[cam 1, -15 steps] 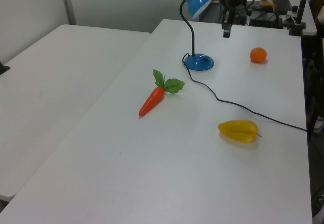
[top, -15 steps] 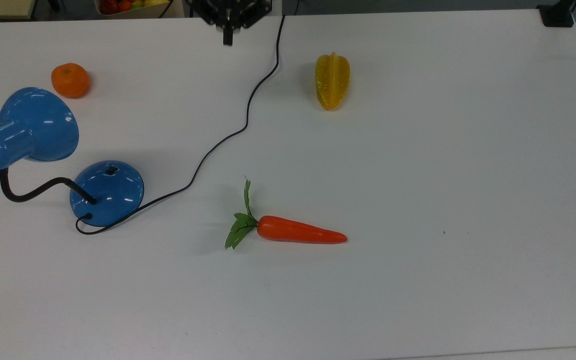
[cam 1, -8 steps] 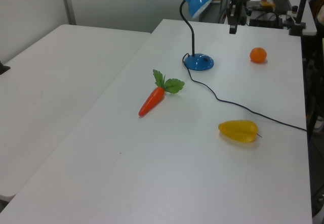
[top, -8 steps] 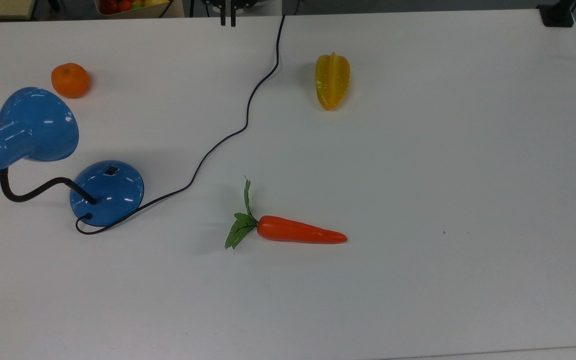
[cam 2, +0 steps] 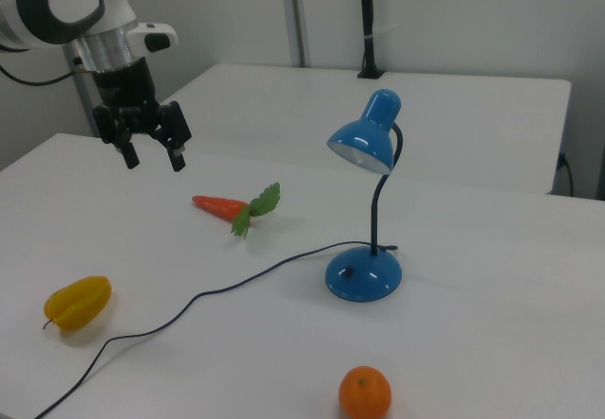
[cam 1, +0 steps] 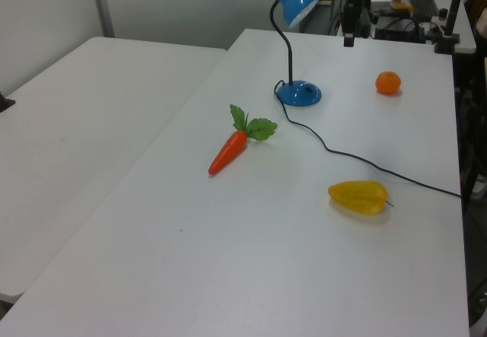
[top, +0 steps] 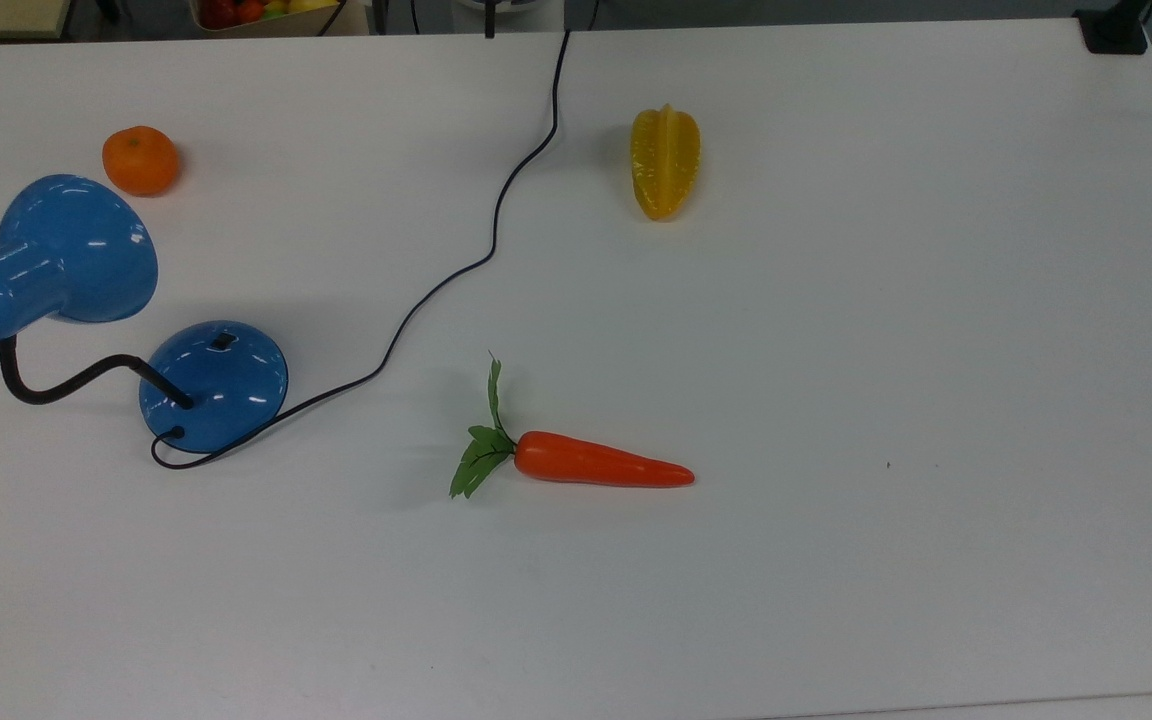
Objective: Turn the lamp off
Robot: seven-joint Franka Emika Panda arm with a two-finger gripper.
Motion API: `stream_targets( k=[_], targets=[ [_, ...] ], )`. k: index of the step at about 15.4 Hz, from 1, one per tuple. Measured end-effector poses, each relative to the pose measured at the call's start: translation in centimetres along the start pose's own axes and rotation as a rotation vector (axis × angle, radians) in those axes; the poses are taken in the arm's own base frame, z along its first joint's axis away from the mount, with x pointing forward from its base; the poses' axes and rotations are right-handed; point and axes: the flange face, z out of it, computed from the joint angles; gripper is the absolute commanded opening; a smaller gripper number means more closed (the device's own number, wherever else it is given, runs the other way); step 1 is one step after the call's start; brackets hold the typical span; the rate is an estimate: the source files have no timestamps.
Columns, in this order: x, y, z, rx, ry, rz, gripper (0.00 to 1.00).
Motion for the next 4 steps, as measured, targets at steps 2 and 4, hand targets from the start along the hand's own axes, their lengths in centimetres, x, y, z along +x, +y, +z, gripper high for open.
stream_targets(
  k=[2,4],
  targets=[
    [-0.24,0.01,0.09,0.001,-0.023,-0.011,1.00],
    [-0.24,0.03,-0.14,0.001,-0.021,-0.011,1.00]
  ],
)
